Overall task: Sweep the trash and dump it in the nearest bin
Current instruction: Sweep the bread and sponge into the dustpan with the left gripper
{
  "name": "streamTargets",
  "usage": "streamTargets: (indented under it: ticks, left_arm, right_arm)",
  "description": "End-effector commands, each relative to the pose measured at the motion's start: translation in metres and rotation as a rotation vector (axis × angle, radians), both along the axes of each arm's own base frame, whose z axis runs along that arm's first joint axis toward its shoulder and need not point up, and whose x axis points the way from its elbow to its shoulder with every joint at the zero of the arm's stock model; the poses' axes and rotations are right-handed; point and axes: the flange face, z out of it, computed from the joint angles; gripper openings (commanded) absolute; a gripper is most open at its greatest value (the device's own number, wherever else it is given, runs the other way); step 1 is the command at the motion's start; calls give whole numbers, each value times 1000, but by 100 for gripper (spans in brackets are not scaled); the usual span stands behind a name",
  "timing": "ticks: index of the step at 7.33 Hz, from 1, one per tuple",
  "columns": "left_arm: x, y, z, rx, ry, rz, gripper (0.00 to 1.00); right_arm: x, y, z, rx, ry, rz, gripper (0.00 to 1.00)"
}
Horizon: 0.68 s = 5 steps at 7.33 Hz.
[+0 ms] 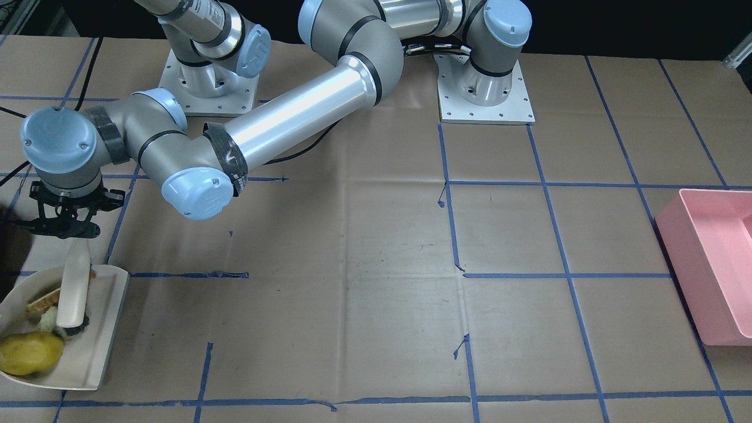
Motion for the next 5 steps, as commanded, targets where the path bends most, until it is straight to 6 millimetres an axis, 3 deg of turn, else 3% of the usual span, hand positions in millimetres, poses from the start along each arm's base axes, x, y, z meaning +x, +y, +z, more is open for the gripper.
streamTargets:
  ticks: [1,2,5]
  left_arm:
    - [25,-18,-4,-15,-101,-6,0]
    - [39,-23,-9,-36,-175,-47,0]
    - [95,-39,63,2,-270,-15,0]
  right_arm:
    - [1,0,-1,2,-3,-6,2]
    - [0,0,-1,2,-3,-7,2]
    - [3,-1,3,-19,-30,-4,2]
